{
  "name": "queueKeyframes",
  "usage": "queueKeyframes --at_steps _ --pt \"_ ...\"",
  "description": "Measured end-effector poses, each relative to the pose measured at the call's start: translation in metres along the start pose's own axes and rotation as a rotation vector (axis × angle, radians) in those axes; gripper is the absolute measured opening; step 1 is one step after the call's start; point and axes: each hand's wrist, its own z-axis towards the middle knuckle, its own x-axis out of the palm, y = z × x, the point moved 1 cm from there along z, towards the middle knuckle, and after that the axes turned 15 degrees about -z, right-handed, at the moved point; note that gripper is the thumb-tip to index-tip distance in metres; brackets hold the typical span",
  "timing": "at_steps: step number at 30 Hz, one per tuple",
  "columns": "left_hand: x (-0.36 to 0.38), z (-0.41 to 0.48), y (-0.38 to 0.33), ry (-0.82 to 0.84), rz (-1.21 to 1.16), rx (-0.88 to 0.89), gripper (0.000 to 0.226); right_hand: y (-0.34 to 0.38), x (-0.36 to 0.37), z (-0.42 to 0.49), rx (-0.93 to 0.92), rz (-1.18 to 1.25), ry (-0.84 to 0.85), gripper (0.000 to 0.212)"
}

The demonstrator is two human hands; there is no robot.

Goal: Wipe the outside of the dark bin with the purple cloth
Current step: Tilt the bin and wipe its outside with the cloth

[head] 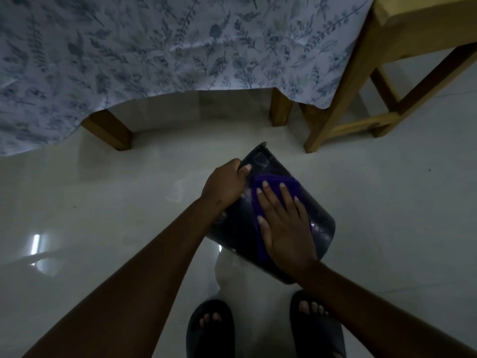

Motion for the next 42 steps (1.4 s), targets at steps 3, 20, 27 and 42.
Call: queueKeyframes --at_steps 3,20,27,42 --pt "0.000 -0.006 0.003 -0.050 -0.036 -0.001 0.029 -0.018 -0.010 0.054 0.176 0.097 -0.015 0.051" --pt "-0.005 -0.012 0.002 -0.064 -0.007 -0.082 0.027 -0.009 -0.011 0.032 0.318 0.145 0.098 0.055" --pt "0.005 -0.011 0.000 -0.108 -0.130 -0.086 0.030 -0.012 -0.006 0.069 0.243 0.044 0.061 0.054" --pt "0.001 -0.008 0.000 -0.112 0.004 -0.053 0.030 -0.032 -0.010 0.087 0.370 0.264 0.093 0.051"
